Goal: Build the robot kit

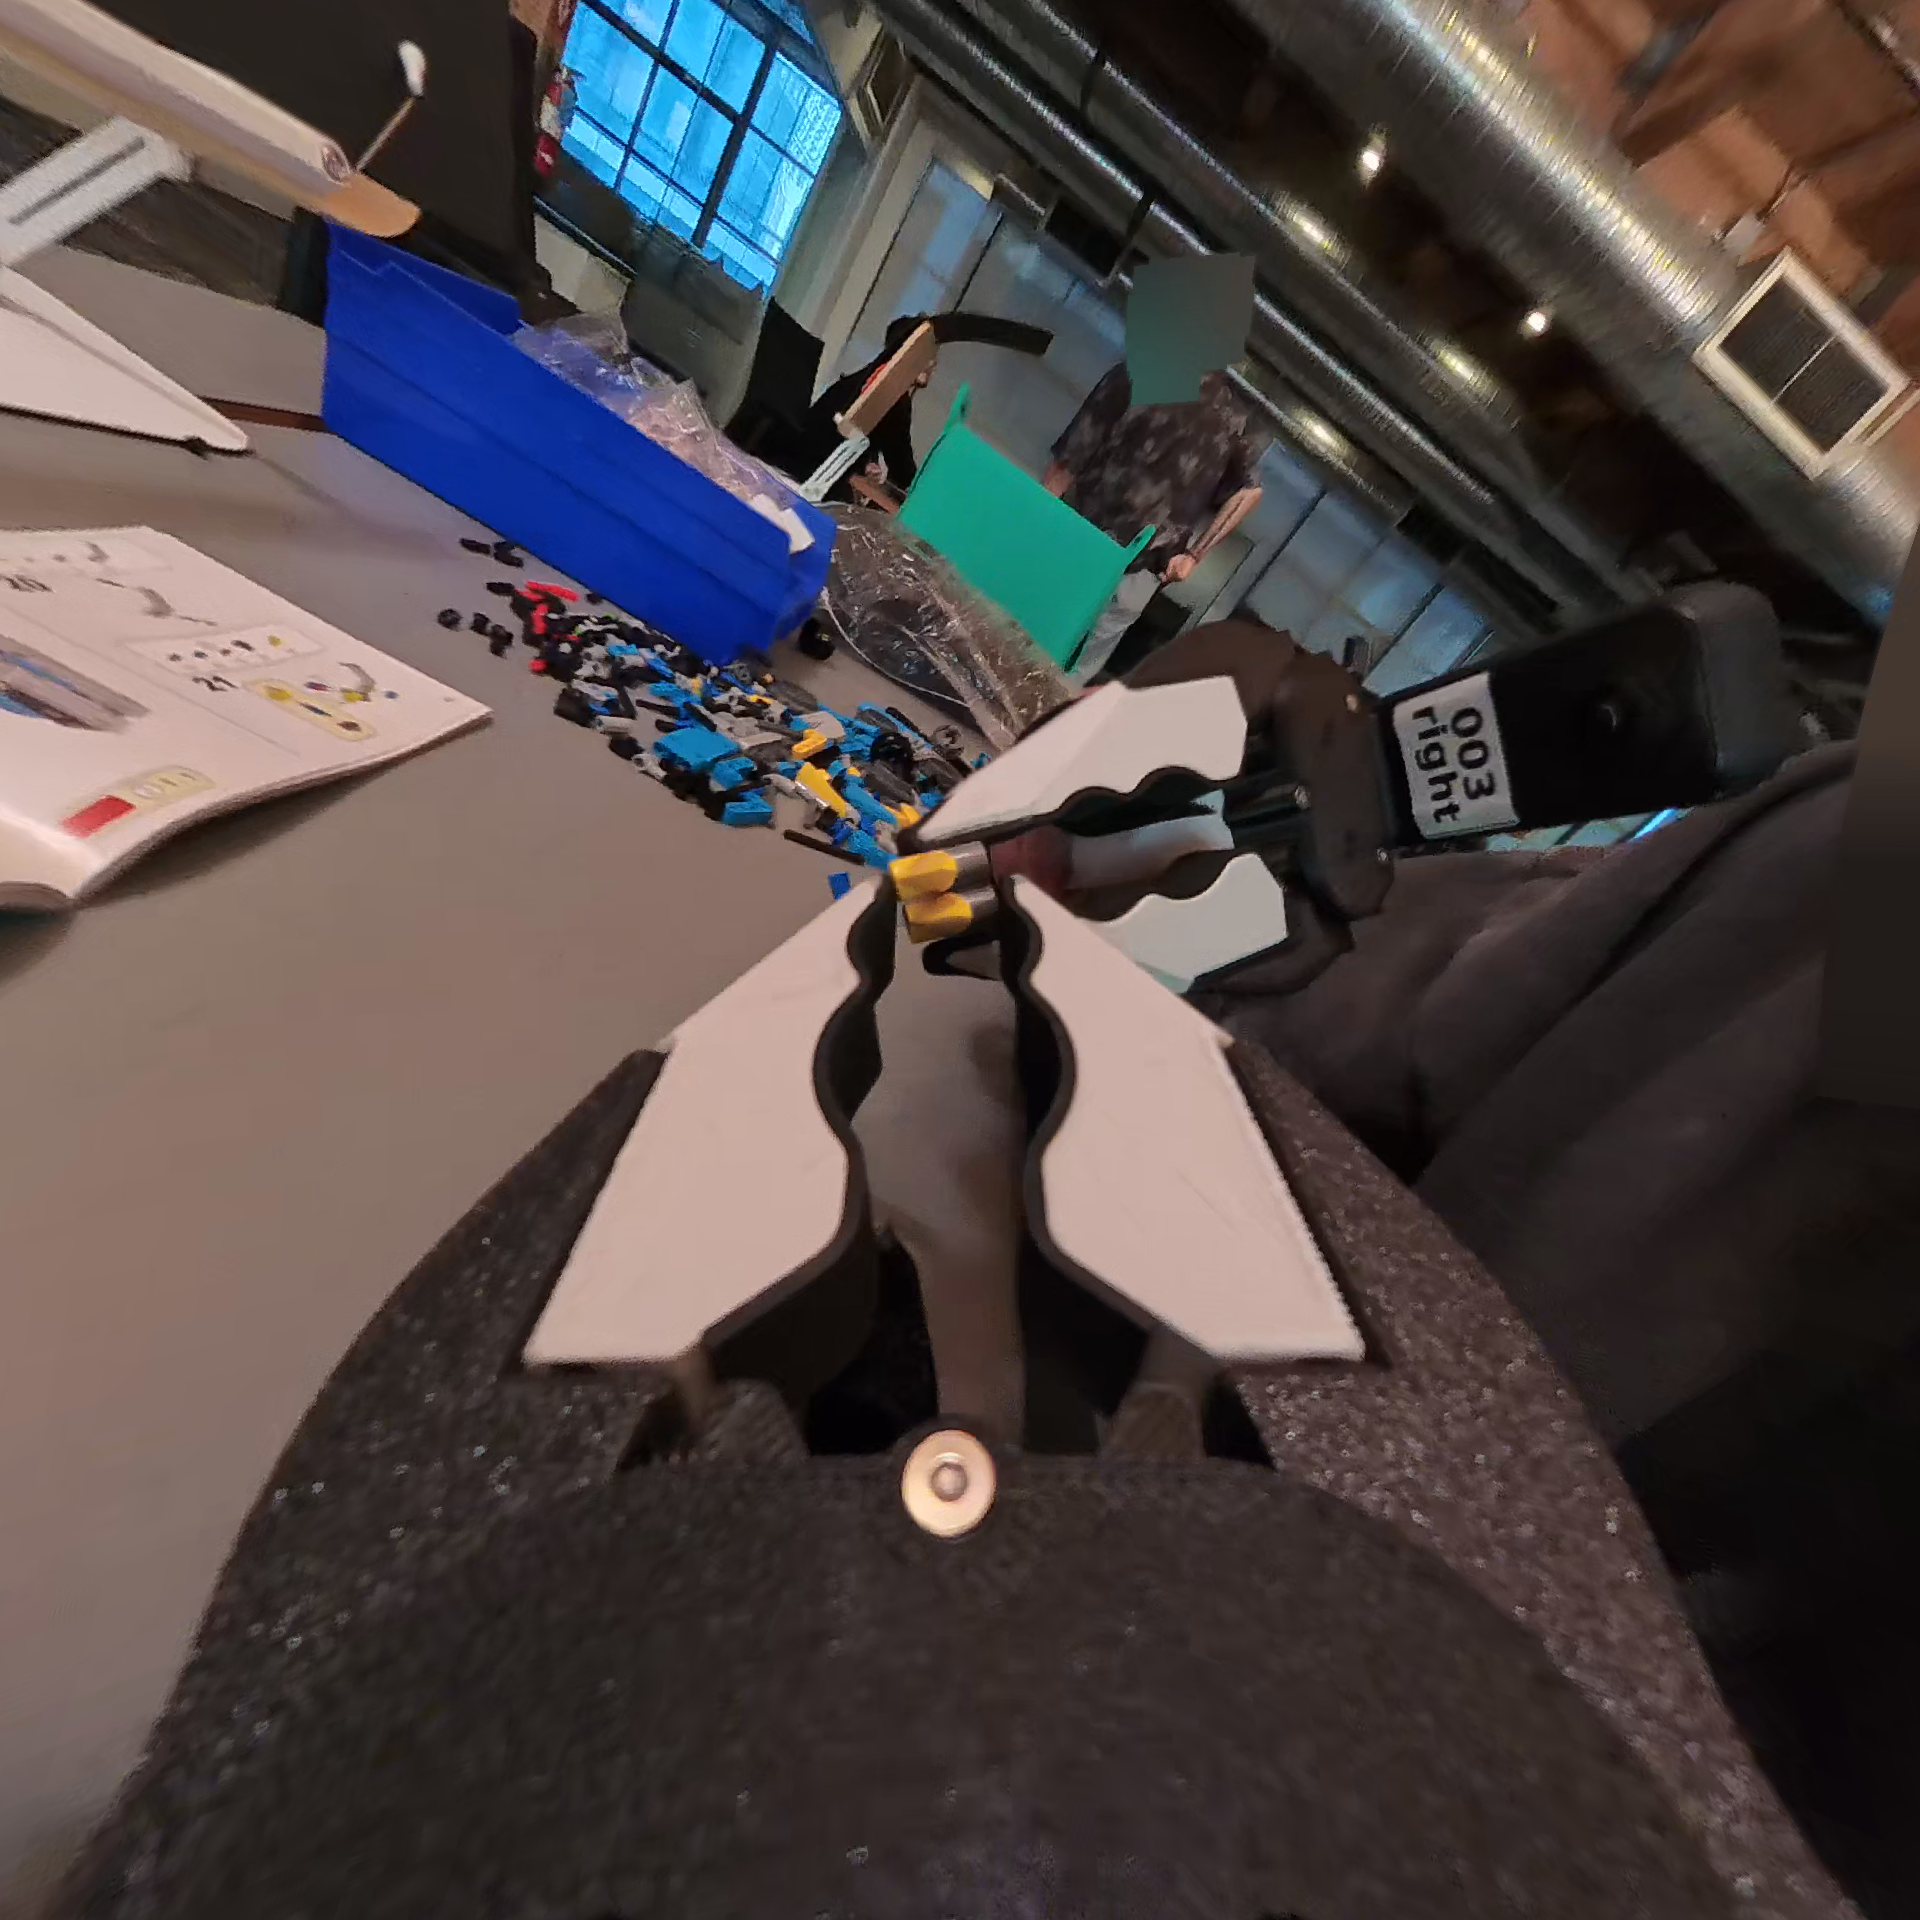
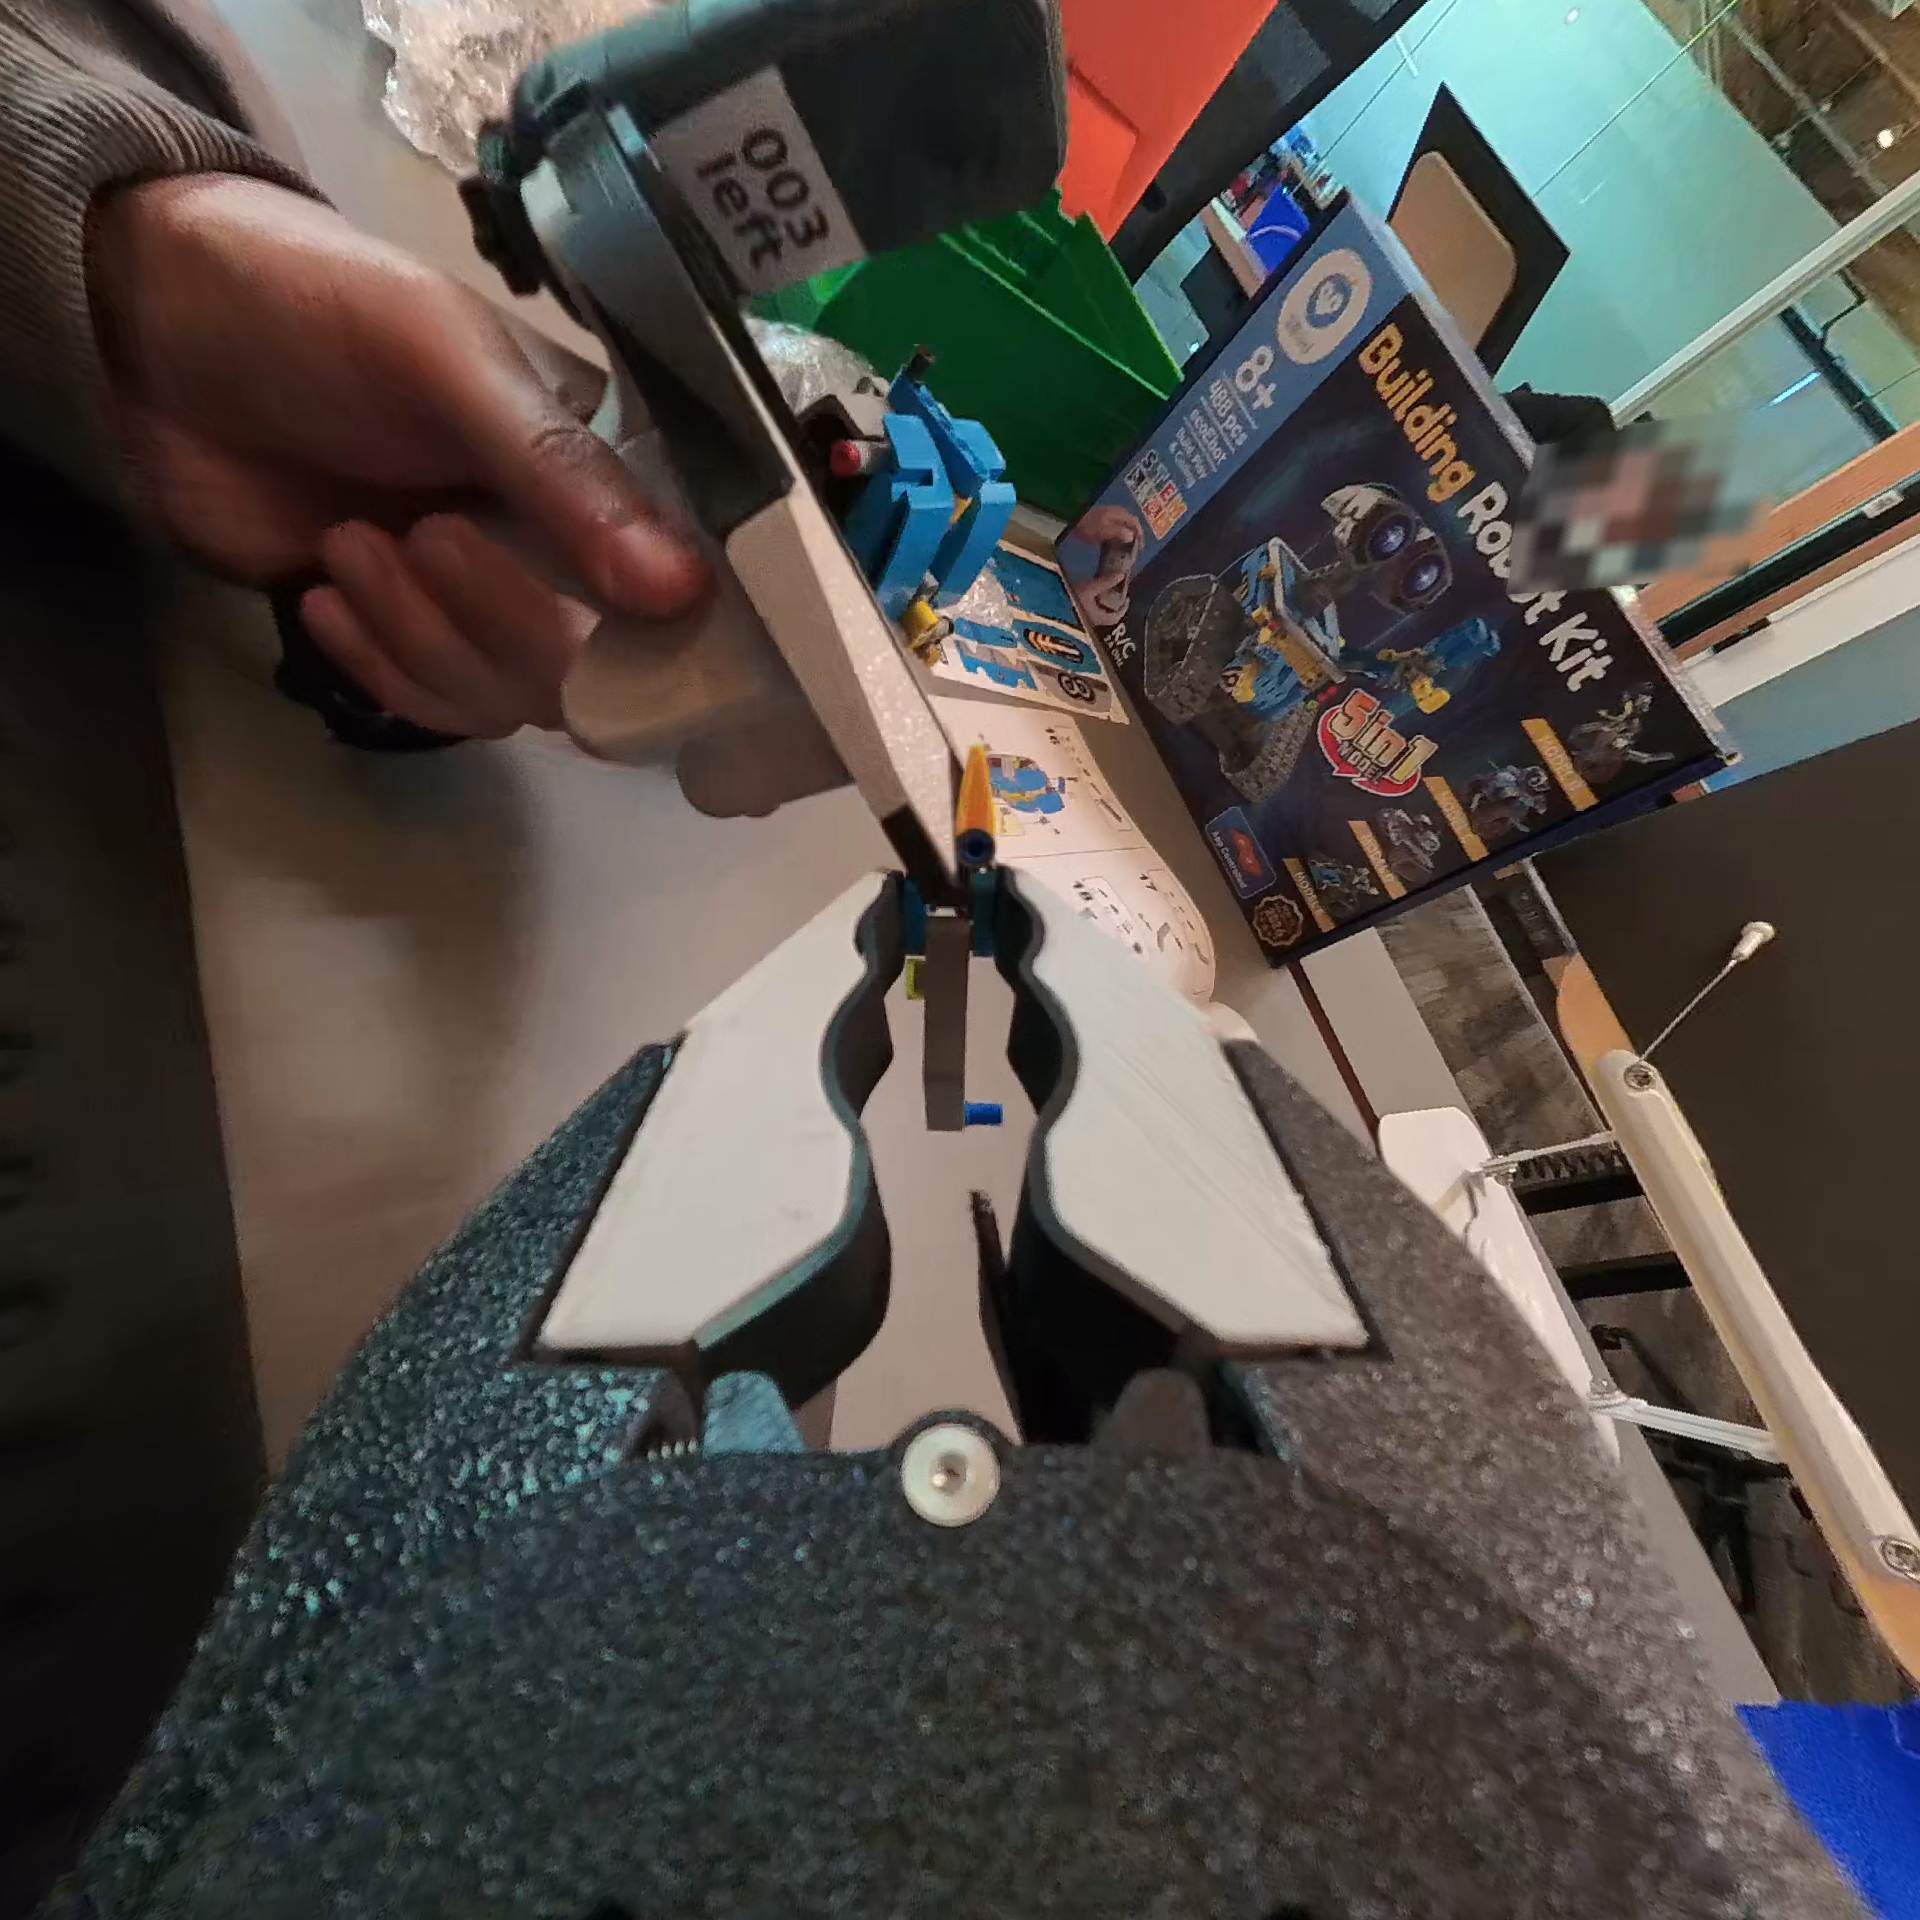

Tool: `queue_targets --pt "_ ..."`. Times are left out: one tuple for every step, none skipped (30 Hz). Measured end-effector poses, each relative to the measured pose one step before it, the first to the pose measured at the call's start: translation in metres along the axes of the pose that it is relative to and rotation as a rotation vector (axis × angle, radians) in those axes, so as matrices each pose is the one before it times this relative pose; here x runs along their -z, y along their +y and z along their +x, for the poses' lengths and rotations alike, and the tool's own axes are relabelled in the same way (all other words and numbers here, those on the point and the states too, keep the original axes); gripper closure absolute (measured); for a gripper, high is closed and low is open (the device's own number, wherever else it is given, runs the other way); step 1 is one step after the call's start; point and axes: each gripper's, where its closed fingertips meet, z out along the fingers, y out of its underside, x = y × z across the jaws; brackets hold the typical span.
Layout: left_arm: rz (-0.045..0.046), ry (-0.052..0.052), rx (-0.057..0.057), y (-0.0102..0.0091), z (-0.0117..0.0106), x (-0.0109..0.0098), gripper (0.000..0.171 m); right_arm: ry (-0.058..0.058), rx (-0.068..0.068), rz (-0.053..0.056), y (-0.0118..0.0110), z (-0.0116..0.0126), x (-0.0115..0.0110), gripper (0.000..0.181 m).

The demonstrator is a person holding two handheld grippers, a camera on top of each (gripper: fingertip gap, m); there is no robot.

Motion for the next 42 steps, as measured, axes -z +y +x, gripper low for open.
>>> queue_targets --pt "-0.00180 -0.0053 -0.0191 -0.00081 0.00088 0.00007 0.153 0.0022 -0.0031 0.0111 -0.00094 0.00049 0.00043 0.166" --pt "0.00053 0.0005 -0.0090 -0.00138 0.00136 0.00040 0.153 0.0069 0.0022 0.0190 -0.00222 0.00093 0.00069 0.165" --pt "-0.00097 -0.0082 -0.0098 -0.00066 -0.00002 0.00043 0.153 -0.0030 0.0018 0.0082 -0.00115 0.00022 0.00002 0.165" --pt "0.00009 -0.0167 -0.0105 -0.00020 -0.00176 0.00063 0.154 -0.0086 -0.0119 -0.0007 0.00086 0.00035 -0.00158 0.164" --pt "0.00376 -0.0079 -0.0003 -0.00040 -0.00163 0.00057 0.154 -0.0095 -0.0305 0.0085 0.00081 0.00036 -0.00217 0.164" --pt "0.00602 0.0063 0.0117 -0.00048 -0.00037 0.00028 0.155 -0.0137 -0.0339 0.0103 0.00059 0.00002 -0.00126 0.163" --pt "0.01234 0.0099 0.0137 -0.00142 0.00031 0.00057 0.155 -0.0083 -0.0185 0.0009 0.00109 0.00080 -0.00011 0.162" --pt "0.01054 0.0003 0.0072 -0.00148 -0.00058 0.00084 0.155 0.0188 -0.0031 -0.0024 0.00161 0.00447 0.00055 0.155" --pt "0.00002 -0.0029 -0.0018 -0.00041 -0.00073 0.00049 0.155 0.0017 0.0068 -0.0079 0.00302 0.00148 0.00023 0.152" --pt "0.00137 -0.0026 -0.0027 -0.00043 -0.00052 0.00029 0.155 -0.0089 0.0010 -0.0085 0.00274 -0.00073 -0.00012 0.152" --pt "0.00556 0.0003 0.0011 -0.00078 0.00002 0.00032 0.155 -0.0047 0.0034 0.0065 -0.00050 -0.00130 0.00049 0.152" --pt "-0.00336 0.0026 0.0028 0.00071 0.00027 -0.00054 0.155 -0.0004 0.0084 0.0057 -0.00170 -0.00130 0.00015 0.152" --pt "-0.00525 -0.0031 0.0017 0.00131 -0.00082 -0.00047 0.155 0.0065 0.0114 -0.0015 -0.00094 -0.00037 -0.00036 0.155" --pt "0.00154 -0.0013 0.0033 0.00038 -0.00070 -0.00014 0.155 0.0053 0.0146 -0.0041 -0.00017 -0.00061 -0.00048 0.157" --pt "-0.00224 0.0052 0.0076 0.00063 0.00021 -0.00037 0.155 0.0044 0.0138 -0.0025 0.00013 -0.00074 -0.00024 0.163" --pt "-0.00362 0.0015 0.0075 0.00067 -0.00035 -0.00027 0.155 0.0092 0.0140 -0.0038 0.00049 0.00015 -0.00001 0.164" --pt "-0.00088 -0.0055 0.0038 0.00055 -0.00115 -0.00008 0.155 0.0015 0.0093 -0.0102 0.00142 -0.00025 -0.00069 0.164" --pt "0.00015 -0.0025 0.0024 0.00053 -0.00080 -0.00005 0.155 -0.0057 -0.0064 -0.0130 0.00145 -0.00047 -0.00109 0.164" --pt "0.00261 0.0094 0.0064 -0.00015 0.00102 -0.00013 0.155 -0.0058 -0.0039 -0.0083 -0.00021 -0.00023 0.00056 0.164" --pt "0.00191 0.0120 0.0044 -0.00026 0.00233 -0.00034 0.155 0.0029 0.0162 -0.0047 -0.00136 0.00005 0.00216 0.165" --pt "-0.00289 -0.0008 -0.0098 0.00089 0.00138 -0.00064 0.155 0.0036 0.0166 -0.0135 -0.00027 -0.00123 0.00188 0.165" --pt "-0.00339 -0.0119 -0.0235 0.00121 0.00060 -0.00060 0.155 0.0091 0.0139 -0.0120 0.00091 -0.00077 0.00098 0.165" --pt "-0.00402 -0.0168 -0.0259 0.00090 0.00007 -0.00033 0.155 0.0095 0.0037 -0.0038 0.00051 -0.00048 0.00052 0.166" --pt "-0.00667 -0.0228 -0.0257 0.00057 -0.00074 -0.00027 0.155 0.0088 0.0046 -0.0086 0.00081 0.00008 -0.00006 0.166" --pt "-0.01010 -0.0322 -0.0339 0.00072 -0.00172 0.00000 0.155 0.0154 0.0137 -0.0080 0.00073 0.00090 -0.00094 0.166" --pt "-0.01050 -0.0344 -0.0424 0.00123 -0.00175 0.00005 0.155 0.0053 0.0160 -0.0110 0.00172 -0.00026 -0.00176 0.166" --pt "-0.00304 -0.0244 -0.0342 0.00041 -0.00075 0.00013 0.155 -0.0052 0.0098 0.0016 0.00059 -0.00018 -0.00091 0.166" --pt "0.00587 -0.0125 -0.0196 -0.00130 0.00031 0.00036 0.154 -0.0118 -0.0195 0.0155 -0.00129 0.00058 0.00006 0.165" --pt "0.00651 -0.0101 -0.0160 -0.00185 0.00016 0.00058 0.154 -0.0150 -0.0355 0.0234 -0.00214 0.00080 -0.00032 0.165" --pt "0.00035 -0.0157 -0.0232 -0.00074 -0.00113 0.00046 0.154 -0.0062 -0.0155 0.0160 -0.00066 0.00108 -0.00157 0.164" --pt "-0.00087 -0.0145 -0.0324 -0.00029 -0.00090 0.00047 0.154 0.0023 0.0122 0.0112 0.00030 0.00043 -0.00198 0.164" --pt "0.00375 -0.0100 -0.0402 -0.00125 0.00013 0.00071 0.155 0.0157 0.0167 0.0225 -0.00108 0.00126 -0.00025 0.164" --pt "0.00291 -0.0156 -0.0547 -0.00176 0.00028 0.00090 0.155 0.0166 0.0032 0.0252 -0.00144 0.00198 0.00123 0.163" --pt "0.00217 -0.0227 -0.0732 -0.00202 0.00024 0.00125 0.155 -0.0032 -0.0164 0.0190 -0.00061 0.00104 0.00240 0.162" --pt "0.00556 -0.0219 -0.0840 -0.00273 0.00107 0.00158 0.155 -0.0122 -0.0349 0.0190 -0.00091 0.00189 0.00279 0.158" --pt "0.00321 -0.0207 -0.0892 -0.00253 0.00148 0.00159 0.155 -0.0231 -0.0535 0.0263 -0.00173 0.00234 0.00290 0.154" --pt "-0.00314 -0.0270 -0.0942 -0.00132 0.00079 0.00108 0.155 -0.0308 -0.0751 0.0294 -0.00191 0.00352 0.00281 0.148" --pt "-0.00738 -0.0282 -0.1034 -0.00005 0.00108 0.00057 0.155 -0.0335 -0.0867 0.0259 -0.00113 0.00493 0.00272 0.142" --pt "-0.01213 -0.0295 -0.1159 0.00121 0.00128 0.00011 0.155 -0.0375 -0.0965 0.0226 -0.00043 0.00573 0.00266 0.138" --pt "-0.01276 -0.0362 -0.1235 0.00149 0.00087 -0.00006 0.155 -0.0348 -0.1106 0.0139 0.00124 0.00742 0.00254 0.136" --pt "-0.00518 -0.0323 -0.1227 0.00047 0.00171 0.00014 0.155 -0.0580 -0.1271 0.0125 0.00144 0.00481 0.00191 0.133" --pt "0.00641 -0.0207 -0.1125 -0.00150 0.00332 0.00068 0.155 -0.0882 -0.1515 0.0191 0.00047 0.00078 0.00149 0.127"
